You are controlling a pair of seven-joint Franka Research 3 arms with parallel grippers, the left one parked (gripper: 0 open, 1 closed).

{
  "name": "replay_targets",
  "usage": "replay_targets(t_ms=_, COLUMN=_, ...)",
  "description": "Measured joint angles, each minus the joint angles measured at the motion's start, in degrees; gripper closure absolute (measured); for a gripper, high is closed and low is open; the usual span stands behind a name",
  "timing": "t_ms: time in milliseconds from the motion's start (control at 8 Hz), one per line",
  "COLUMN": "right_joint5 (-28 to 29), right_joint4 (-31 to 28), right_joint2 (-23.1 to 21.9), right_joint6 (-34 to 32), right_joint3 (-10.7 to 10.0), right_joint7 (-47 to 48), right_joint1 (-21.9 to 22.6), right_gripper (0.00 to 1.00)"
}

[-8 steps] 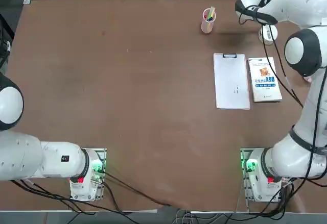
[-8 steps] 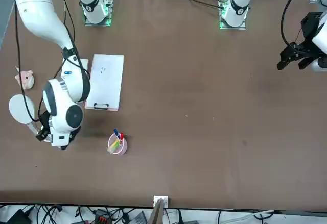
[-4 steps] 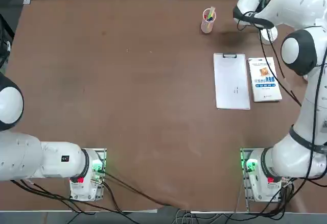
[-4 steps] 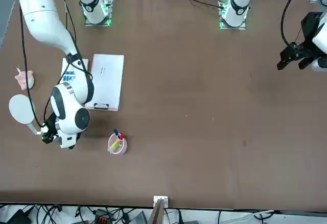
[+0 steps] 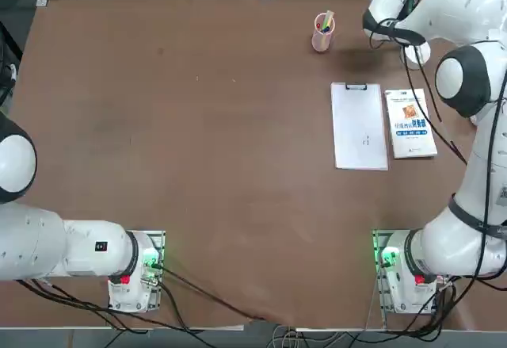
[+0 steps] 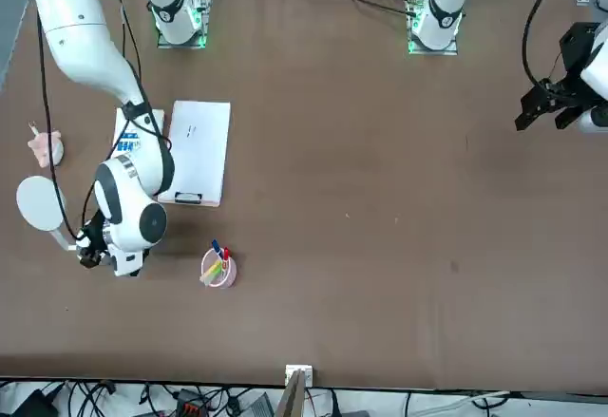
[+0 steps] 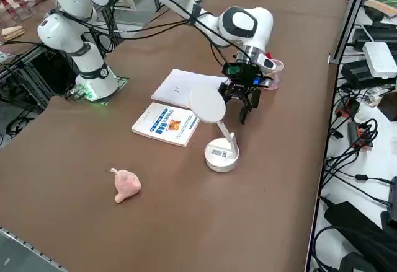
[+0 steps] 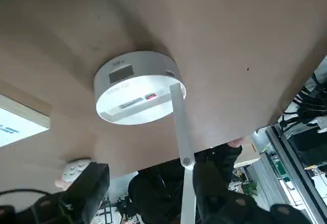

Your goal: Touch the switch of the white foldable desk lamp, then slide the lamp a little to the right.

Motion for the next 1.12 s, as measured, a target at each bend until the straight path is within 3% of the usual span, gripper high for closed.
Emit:
replay_targets(t_ms=875, right_joint5=-2.78, right_joint4=0.05, right_joint2=0.06, right_joint6=0.24, right_joint3=-0.38, right_joint7=-2.91, right_joint1=-1.59, right_gripper=0.00)
replay_targets(t_ms=1125, right_joint5=-4.79, right_joint4=0.03, right_joint2=0.61, right_joint6=3.54, right_joint3=-0.40, right_joint7=-2.98, right_joint1=-1.66, right_gripper=0.00)
